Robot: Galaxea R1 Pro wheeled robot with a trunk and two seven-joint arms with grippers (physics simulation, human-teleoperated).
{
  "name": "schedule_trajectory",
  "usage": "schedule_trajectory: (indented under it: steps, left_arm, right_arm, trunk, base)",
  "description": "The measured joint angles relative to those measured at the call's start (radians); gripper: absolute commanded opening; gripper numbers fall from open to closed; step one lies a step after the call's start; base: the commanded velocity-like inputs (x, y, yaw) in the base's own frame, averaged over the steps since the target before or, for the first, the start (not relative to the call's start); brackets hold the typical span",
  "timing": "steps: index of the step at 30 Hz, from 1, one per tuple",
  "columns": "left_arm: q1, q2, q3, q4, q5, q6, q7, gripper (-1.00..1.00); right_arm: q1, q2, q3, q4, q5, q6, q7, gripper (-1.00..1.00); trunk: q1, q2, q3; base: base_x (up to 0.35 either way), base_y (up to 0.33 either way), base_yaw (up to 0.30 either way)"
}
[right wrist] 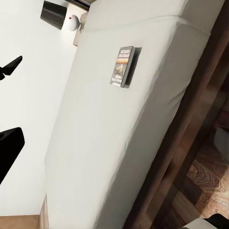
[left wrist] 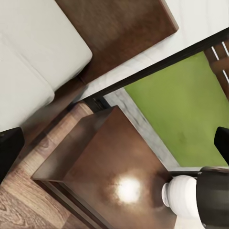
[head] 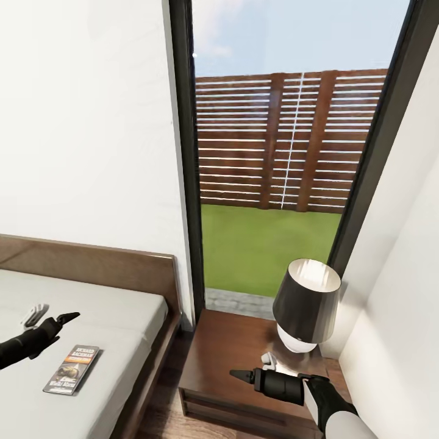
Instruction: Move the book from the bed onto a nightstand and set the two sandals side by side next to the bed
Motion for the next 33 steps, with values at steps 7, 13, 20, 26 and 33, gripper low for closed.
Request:
schedule_trajectory:
  steps: [7,13,20,26,33]
  left_arm:
    - [0.000,-0.009,0.001,0.000,-0.001,0.000,0.000,1.00]
    - [0.000,-0.013,0.001,0.000,-0.002,0.000,0.002,1.00]
    - [0.000,-0.015,0.001,0.001,0.001,0.000,0.001,1.00]
    - [0.000,-0.025,-0.002,0.001,-0.003,0.001,0.005,1.00]
    - [-0.013,-0.008,-0.003,-0.003,-0.006,0.011,0.034,1.00]
  right_arm:
    - [0.000,0.000,0.000,0.000,0.000,0.000,-0.001,1.00]
    - [0.000,0.000,0.000,0.000,0.000,0.000,-0.002,1.00]
    - [0.000,0.000,0.000,0.000,0.000,0.000,-0.002,1.00]
    - [0.000,0.001,0.000,0.001,0.000,0.000,-0.002,1.00]
    - [0.000,0.009,0.000,0.035,0.000,-0.001,-0.001,1.00]
  trunk:
    - [0.000,0.000,-0.001]
    - [0.000,0.000,-0.009]
    - [0.000,0.000,-0.020]
    - [0.000,0.000,-0.030]
    - [0.000,0.000,-0.041]
  base:
    - [0.000,0.000,0.000]
    - [0.000,0.000,0.000]
    - [0.000,0.000,0.000]
    - [0.000,0.000,0.000]
    - [0.000,0.000,0.000]
